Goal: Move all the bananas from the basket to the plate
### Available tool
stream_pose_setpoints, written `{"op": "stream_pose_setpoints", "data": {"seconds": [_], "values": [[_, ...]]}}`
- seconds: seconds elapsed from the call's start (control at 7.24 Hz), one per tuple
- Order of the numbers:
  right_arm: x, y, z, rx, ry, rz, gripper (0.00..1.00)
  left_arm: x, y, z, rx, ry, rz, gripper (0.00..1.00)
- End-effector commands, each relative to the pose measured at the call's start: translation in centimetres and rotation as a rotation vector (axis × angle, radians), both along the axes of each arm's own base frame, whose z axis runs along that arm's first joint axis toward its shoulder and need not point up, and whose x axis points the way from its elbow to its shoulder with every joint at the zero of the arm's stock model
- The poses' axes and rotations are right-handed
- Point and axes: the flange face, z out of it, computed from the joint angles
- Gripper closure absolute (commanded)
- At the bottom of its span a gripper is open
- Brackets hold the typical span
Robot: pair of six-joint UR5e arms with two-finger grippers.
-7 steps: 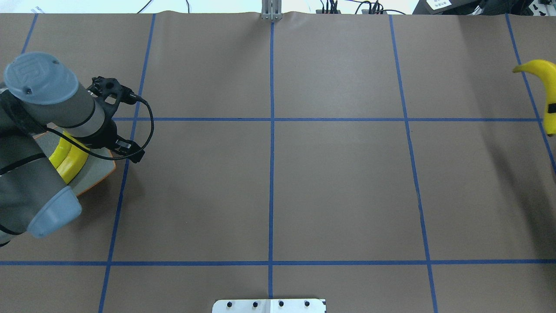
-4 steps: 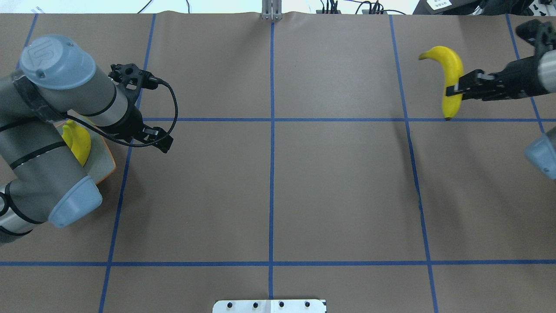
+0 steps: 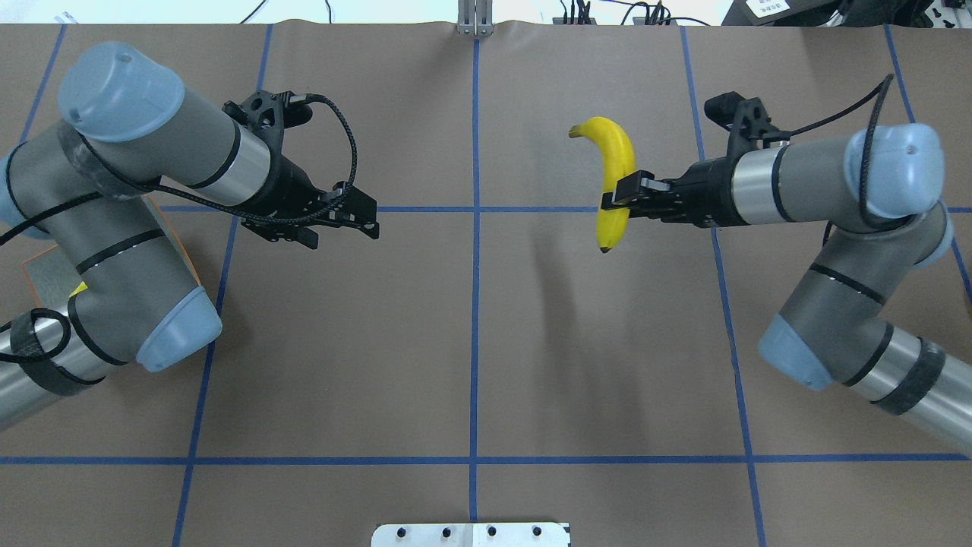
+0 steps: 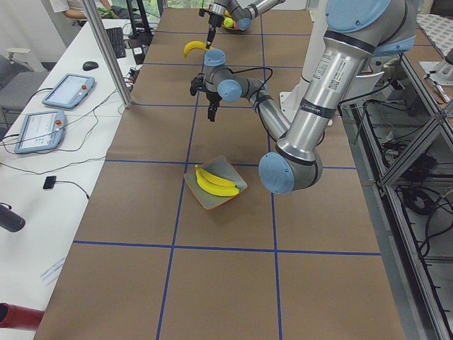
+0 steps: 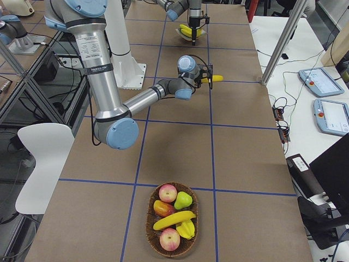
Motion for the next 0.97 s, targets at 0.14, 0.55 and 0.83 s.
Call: {"op": "stream_pose_setpoints", "data": {"seconds": [0.14, 0.55, 0.83], "values": [[-7.1, 5.1, -5.3, -0.015, -0.092, -0.025, 1.00, 1.4, 1.0, -2.4, -0.048, 0.151, -0.002, 0.01], [-10.4, 9.7, -7.3, -0.006, -0.128, -0.042, 1.00, 2.4, 0.1, -5.6, -0.039, 0.178, -0.042, 0.01], [-10.8, 11.2, -8.0, 0.001, -0.145, -0.064, 1.00, 3.3, 0.4, -6.9, -0.061, 0.193, -0.041, 0.01]]}}
